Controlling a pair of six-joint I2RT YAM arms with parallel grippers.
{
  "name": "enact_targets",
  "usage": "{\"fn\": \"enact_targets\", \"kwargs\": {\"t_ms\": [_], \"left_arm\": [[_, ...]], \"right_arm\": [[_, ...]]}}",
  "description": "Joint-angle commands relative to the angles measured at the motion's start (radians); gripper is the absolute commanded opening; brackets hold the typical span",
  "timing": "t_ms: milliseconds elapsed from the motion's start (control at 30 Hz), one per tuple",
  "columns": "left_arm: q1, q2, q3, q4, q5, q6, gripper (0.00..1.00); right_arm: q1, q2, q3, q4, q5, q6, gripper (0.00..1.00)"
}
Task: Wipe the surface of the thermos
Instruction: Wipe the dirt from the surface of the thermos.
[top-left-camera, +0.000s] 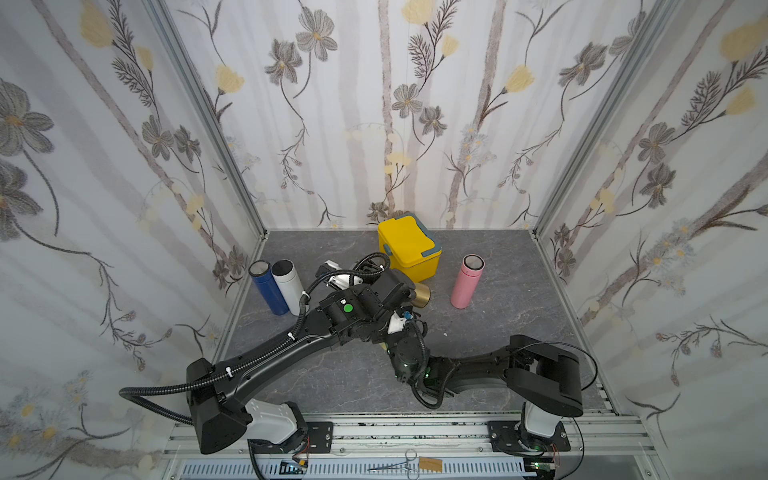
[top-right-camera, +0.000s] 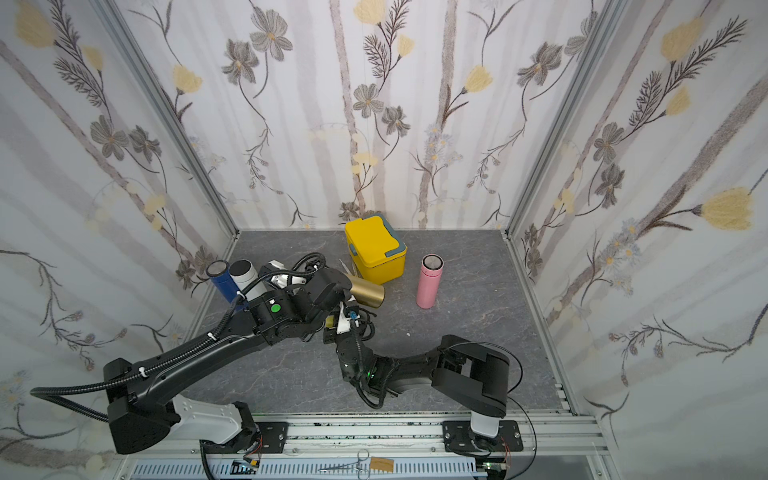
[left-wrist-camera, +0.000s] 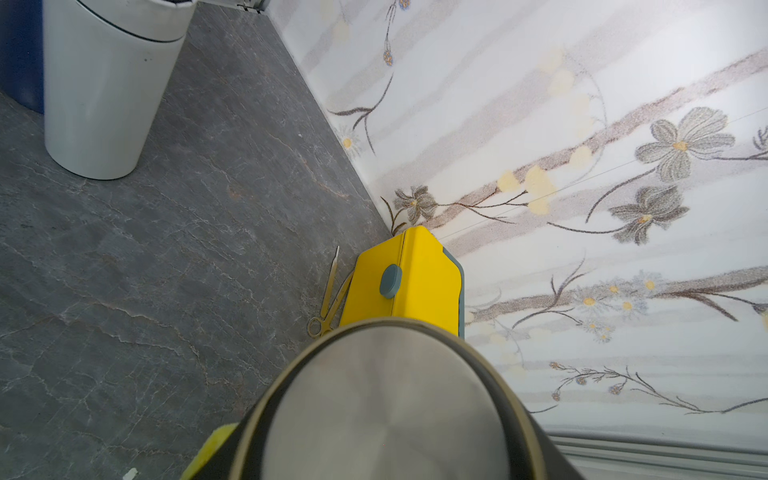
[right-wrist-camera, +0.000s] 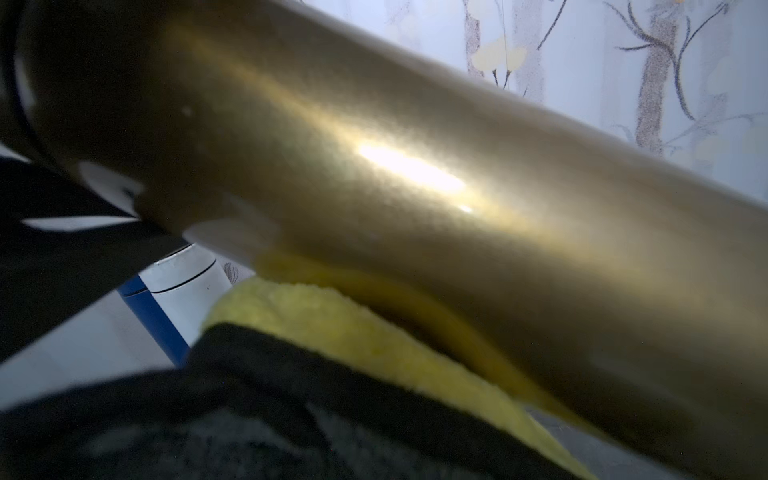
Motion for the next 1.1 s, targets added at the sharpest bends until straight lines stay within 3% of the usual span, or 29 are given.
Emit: {"fn": "enact_targets", "kwargs": {"t_ms": [0, 267, 367, 500, 633, 900, 1067], "left_arm": [[0.0, 0.01, 0.012, -0.138, -0.001, -0.003, 0.0], [-0.001, 0.039, 0.052, -0.252, -0.004, -0.098, 0.0], [0.0, 0.048, 0.056, -0.252, 0.009, -0.101, 0.0], [-0.001, 0.059, 0.057, -0.251, 0.021, -0.11, 0.0], [-0.001, 0.072, 0.064, -0.259, 0.023, -0.116, 0.0], [-0.001, 0.061, 0.065, -0.28, 0.014, -0.133, 0.0], [-0.002, 0.055, 0.059, -0.263, 0.012, -0.113, 0.0]], "right_arm": [[-0.003, 0.03, 0.021, 0.18, 0.049, -0.074, 0.0], [0.014, 0.042, -0.195, 0.383, 0.215, -0.131, 0.0], [0.039, 0.077, -0.117, 0.486, 0.225, -0.28, 0.0], [0.072, 0.161, 0.109, 0.568, 0.214, -0.485, 0.0], [0.071, 0.176, 0.152, 0.516, 0.197, -0.444, 0.0], [0.071, 0.203, -0.079, 0.689, 0.366, -0.428, 0.0], [0.07, 0.152, -0.066, 0.687, 0.311, -0.442, 0.0]]}}
